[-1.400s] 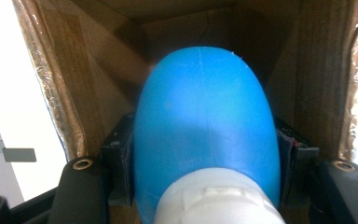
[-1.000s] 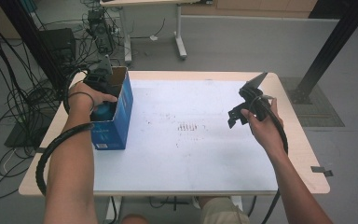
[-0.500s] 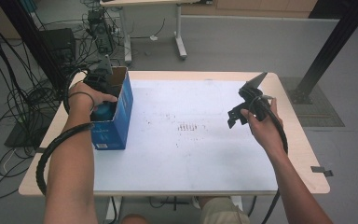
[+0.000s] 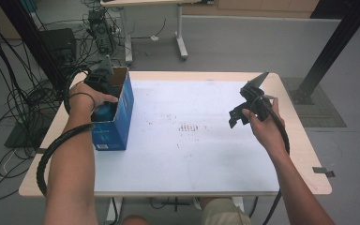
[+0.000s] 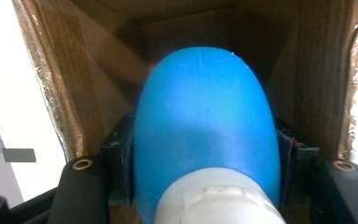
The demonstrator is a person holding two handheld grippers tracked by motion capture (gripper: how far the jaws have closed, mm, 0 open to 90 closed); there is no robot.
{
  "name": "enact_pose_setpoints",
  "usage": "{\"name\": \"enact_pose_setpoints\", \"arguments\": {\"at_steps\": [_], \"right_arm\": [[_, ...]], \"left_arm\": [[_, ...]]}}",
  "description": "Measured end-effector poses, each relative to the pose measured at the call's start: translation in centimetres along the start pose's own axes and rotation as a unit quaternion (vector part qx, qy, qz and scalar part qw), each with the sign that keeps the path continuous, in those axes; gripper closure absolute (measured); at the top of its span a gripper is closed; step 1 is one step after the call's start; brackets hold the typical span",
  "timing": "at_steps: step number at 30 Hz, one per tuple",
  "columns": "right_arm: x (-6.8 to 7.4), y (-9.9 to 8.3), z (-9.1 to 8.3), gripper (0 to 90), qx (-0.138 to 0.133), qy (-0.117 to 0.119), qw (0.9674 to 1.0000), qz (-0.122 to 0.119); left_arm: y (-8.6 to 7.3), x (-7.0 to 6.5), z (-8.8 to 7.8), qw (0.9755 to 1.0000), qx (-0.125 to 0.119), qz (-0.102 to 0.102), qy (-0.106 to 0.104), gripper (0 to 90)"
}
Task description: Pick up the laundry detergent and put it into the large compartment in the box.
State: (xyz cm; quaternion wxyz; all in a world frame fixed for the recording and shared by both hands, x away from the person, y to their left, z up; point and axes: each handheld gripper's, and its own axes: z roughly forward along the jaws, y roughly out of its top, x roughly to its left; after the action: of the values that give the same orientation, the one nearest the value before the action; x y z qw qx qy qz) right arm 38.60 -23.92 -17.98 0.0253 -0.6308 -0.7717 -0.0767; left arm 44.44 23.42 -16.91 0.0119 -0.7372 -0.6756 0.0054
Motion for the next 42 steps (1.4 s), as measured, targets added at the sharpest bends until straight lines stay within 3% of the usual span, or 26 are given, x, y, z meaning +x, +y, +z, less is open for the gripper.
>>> {"name": "enact_pose_setpoints", "arguments": {"at_steps": [42], "right_arm": [[-0.32,-0.05,-0.07,8.1,0.0,0.005,1.0,-0.001]], "left_arm": [[0.0,-0.08,0.02,1.0,-0.001,-0.002,0.001,37.5]]}}
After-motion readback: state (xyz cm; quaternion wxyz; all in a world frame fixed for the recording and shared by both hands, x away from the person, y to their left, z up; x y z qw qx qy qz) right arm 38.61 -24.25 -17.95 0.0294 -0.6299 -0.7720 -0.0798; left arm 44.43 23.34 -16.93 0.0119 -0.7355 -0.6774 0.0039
